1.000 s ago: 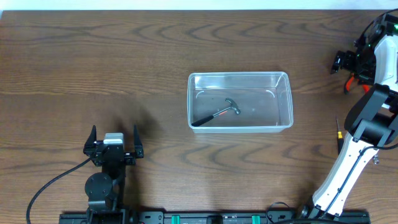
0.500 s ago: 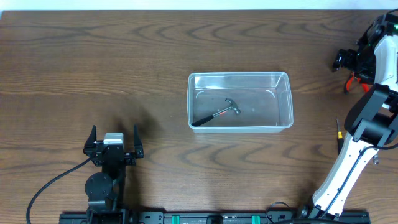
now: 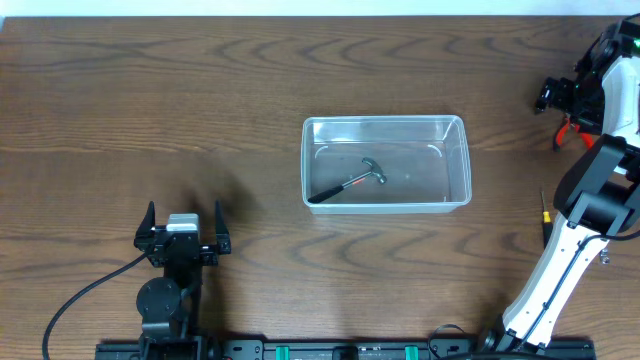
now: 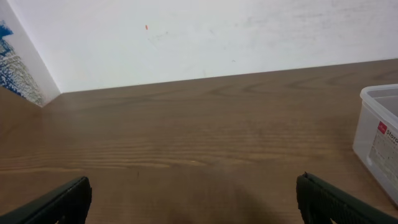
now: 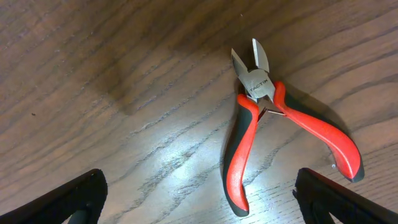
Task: Pack container
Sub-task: 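Lower the right gripper over the pliers and close on the handles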
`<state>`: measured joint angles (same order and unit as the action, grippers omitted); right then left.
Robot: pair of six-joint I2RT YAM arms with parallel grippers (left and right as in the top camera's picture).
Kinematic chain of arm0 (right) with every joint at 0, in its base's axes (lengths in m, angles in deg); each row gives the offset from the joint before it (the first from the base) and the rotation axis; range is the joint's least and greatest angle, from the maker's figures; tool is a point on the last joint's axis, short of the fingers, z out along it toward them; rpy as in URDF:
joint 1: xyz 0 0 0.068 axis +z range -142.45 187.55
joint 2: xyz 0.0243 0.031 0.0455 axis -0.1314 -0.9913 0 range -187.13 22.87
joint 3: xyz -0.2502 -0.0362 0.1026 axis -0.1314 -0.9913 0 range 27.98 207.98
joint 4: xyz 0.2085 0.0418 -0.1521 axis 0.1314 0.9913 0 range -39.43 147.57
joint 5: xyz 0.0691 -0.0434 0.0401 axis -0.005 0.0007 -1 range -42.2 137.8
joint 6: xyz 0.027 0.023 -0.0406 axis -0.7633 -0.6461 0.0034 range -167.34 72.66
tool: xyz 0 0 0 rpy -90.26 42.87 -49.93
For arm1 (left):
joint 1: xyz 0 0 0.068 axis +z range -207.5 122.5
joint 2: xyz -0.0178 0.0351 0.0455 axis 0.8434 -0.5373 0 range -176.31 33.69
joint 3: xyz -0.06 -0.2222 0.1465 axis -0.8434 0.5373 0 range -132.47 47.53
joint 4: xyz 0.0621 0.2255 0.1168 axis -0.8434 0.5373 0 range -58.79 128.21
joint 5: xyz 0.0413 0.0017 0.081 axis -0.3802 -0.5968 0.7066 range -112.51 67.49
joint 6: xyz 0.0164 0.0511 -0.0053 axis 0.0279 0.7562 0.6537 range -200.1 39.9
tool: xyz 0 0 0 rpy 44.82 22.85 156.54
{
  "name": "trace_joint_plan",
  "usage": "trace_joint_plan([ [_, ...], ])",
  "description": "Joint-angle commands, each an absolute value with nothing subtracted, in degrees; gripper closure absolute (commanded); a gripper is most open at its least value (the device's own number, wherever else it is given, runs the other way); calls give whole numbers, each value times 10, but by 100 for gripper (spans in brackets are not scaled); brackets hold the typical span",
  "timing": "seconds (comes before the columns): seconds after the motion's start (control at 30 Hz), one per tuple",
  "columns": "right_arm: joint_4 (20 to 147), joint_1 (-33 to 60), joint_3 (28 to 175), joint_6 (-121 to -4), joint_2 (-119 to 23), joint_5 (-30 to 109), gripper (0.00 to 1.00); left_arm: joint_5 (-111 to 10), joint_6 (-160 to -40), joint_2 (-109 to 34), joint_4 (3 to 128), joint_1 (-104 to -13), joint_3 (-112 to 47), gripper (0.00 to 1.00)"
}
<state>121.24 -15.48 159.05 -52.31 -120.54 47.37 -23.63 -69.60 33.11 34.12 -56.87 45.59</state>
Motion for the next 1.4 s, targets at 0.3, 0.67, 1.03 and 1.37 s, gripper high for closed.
trace_joint_plan([
  [0.3,1210,-158,1594,-520,-1212,475,1,-233,-699,334,351,-569,473,2],
  [0.67,1209,-158,1594,-514,-1226,473,1,-234,-699,334,351,-569,473,2],
  [1.03,1209,-164,1594,-477,-1230,462,1,-234,-699,334,351,-569,473,2],
  [1.37,1221,-170,1594,-475,-1254,458,1,-234,-699,334,351,-569,473,2],
])
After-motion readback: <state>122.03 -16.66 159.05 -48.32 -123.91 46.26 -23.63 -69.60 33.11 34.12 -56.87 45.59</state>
